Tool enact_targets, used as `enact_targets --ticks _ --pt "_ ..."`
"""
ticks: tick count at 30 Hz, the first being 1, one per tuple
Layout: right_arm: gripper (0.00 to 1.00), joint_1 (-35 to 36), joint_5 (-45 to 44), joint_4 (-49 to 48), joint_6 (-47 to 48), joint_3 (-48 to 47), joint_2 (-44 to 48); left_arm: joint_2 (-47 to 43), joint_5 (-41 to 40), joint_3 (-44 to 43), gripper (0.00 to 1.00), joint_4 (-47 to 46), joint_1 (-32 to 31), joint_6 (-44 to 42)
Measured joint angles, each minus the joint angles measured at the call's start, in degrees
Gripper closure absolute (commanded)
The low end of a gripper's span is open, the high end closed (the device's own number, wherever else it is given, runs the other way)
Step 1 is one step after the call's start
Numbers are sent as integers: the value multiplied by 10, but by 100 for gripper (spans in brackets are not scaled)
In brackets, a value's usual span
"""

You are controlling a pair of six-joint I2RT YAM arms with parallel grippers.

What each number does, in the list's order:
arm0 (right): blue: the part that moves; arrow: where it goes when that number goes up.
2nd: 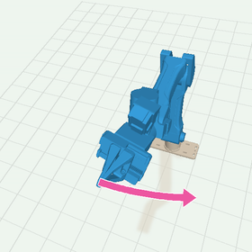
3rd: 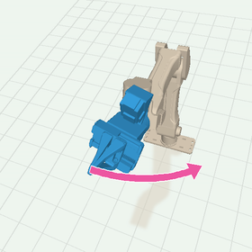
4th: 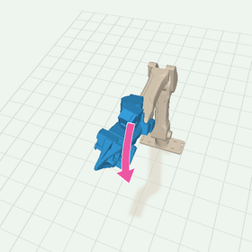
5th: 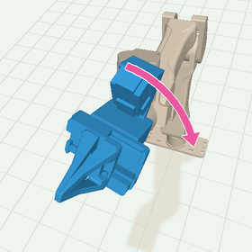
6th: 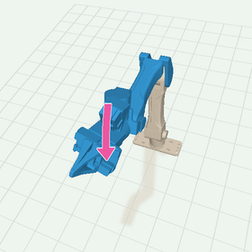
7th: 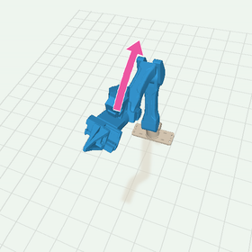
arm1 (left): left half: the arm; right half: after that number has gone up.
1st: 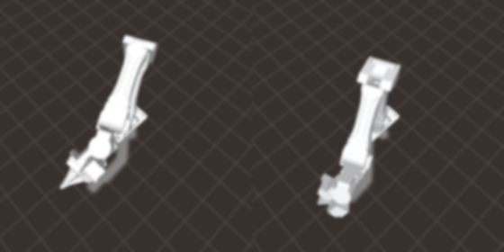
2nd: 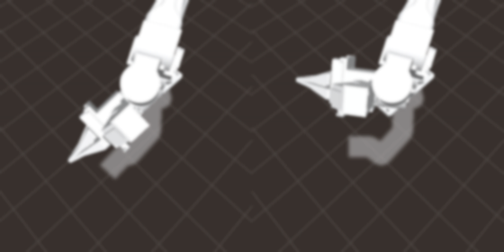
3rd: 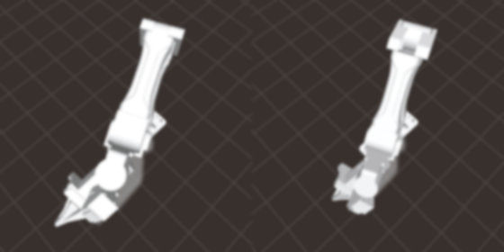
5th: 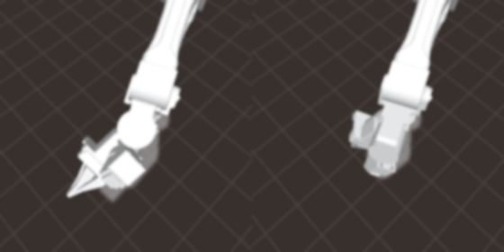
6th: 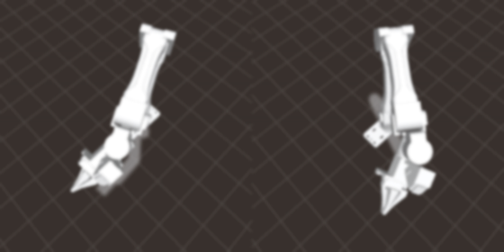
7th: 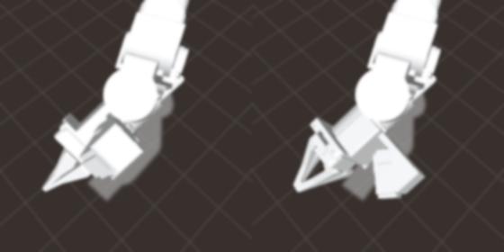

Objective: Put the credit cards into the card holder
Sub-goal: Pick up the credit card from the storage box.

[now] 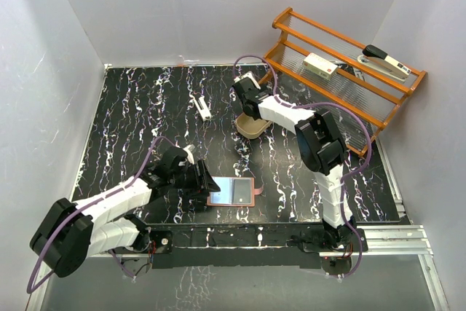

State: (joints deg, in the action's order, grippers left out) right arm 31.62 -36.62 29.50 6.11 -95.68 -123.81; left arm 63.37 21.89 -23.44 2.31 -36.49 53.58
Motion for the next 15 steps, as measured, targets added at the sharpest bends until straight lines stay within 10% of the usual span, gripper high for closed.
enact_targets --ticks 15 --pt "60 -1 -36 2 6 -11 0 -20 2 7 47 -4 0 5"
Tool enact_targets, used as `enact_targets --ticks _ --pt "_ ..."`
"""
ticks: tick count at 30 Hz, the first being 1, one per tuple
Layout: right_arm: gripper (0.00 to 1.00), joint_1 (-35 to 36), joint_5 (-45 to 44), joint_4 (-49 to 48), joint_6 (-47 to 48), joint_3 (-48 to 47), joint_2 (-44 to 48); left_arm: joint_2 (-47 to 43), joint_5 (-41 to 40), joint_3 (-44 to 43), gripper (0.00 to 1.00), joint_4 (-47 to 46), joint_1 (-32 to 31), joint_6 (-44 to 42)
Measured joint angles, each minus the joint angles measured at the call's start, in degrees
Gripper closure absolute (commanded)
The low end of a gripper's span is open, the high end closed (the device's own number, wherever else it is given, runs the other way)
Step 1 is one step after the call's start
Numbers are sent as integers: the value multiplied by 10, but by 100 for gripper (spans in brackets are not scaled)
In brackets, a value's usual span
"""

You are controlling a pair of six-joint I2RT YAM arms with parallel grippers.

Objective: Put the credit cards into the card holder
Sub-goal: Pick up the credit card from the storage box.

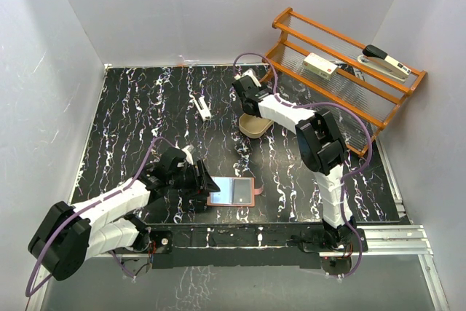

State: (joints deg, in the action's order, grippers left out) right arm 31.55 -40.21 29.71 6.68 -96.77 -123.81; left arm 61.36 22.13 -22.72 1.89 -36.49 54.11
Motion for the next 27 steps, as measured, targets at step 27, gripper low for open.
enact_targets --ticks 27 --pt "98 3 55 39 -24 -24 21 -33 -8 1 47 25 0 3"
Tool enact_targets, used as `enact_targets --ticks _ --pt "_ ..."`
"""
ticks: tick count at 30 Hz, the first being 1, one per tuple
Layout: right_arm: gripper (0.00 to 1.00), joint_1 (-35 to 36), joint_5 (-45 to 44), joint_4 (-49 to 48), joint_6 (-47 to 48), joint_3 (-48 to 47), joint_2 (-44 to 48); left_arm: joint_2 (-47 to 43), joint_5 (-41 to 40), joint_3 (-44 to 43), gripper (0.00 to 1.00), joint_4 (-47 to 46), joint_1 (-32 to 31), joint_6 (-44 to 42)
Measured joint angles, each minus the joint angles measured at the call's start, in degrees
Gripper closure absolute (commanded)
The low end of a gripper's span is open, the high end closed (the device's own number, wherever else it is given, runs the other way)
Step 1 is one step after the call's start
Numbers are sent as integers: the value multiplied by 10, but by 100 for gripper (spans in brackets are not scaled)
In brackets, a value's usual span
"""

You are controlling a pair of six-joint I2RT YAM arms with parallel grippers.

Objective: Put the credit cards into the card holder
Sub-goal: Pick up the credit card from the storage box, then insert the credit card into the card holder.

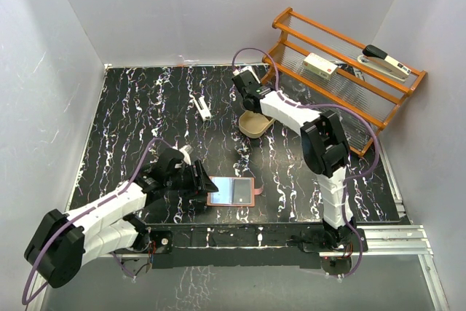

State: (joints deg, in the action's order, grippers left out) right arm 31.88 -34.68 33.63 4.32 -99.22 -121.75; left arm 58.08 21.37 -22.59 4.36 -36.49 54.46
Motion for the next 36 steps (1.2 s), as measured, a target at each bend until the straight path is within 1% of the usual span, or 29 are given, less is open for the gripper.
enact_targets --ticks 2,7,15,18,23,28,33,36 --pt "100 0 13 6 -3 0 10 -7 -8 -1 47 12 0 -2" --pt "100 0 50 27 -31 11 53 -12 -38 -19 47 61 0 -14" --pt "100 0 158 42 -109 97 168 -20 -75 -46 48 114 0 -35" --pt "100 3 215 41 -157 153 229 -20 -84 -52 48 131 0 -40" --pt "100 21 310 18 -230 271 344 -6 -88 -63 47 139 0 -44" --pt "100 45 397 -20 -304 376 426 4 -94 -65 47 142 0 -45" --pt "100 83 457 -76 -388 476 502 10 -96 -66 47 139 0 -45" --pt "100 109 478 -117 -431 521 524 24 -96 -66 48 132 0 -45"
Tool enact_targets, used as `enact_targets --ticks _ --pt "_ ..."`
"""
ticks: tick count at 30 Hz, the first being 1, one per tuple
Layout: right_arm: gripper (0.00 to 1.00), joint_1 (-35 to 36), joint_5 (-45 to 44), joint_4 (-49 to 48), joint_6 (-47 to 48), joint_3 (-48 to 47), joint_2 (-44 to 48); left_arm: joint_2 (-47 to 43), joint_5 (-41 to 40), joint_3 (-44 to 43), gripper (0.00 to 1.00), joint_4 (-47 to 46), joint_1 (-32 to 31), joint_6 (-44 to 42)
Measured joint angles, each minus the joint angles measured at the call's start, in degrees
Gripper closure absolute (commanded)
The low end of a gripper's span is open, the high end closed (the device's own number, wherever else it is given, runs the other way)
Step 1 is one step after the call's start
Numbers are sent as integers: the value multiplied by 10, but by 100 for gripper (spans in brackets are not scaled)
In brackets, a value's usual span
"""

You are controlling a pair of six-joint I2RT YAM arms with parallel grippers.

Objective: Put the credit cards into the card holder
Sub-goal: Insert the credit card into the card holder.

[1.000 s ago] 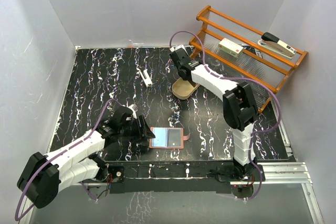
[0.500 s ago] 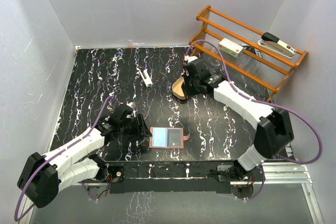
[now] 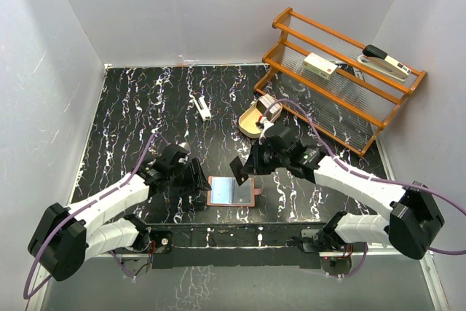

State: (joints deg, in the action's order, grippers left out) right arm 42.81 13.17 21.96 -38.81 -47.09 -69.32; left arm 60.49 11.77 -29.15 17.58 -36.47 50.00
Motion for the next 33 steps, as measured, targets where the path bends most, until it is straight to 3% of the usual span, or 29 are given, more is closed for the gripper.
enact_targets --ticks 13,21,26,33 --pt "100 25 16 -139 -124 138 -5 82 12 -11 52 -39 2 -5" --pt "100 25 9 -190 -145 157 -32 99 28 0 57 -85 3 3" --pt "100 25 -3 -213 -153 180 -50 105 44 28 68 -113 3 23" --pt "95 25 -1 -257 -166 196 -78 105 54 48 94 -132 3 40"
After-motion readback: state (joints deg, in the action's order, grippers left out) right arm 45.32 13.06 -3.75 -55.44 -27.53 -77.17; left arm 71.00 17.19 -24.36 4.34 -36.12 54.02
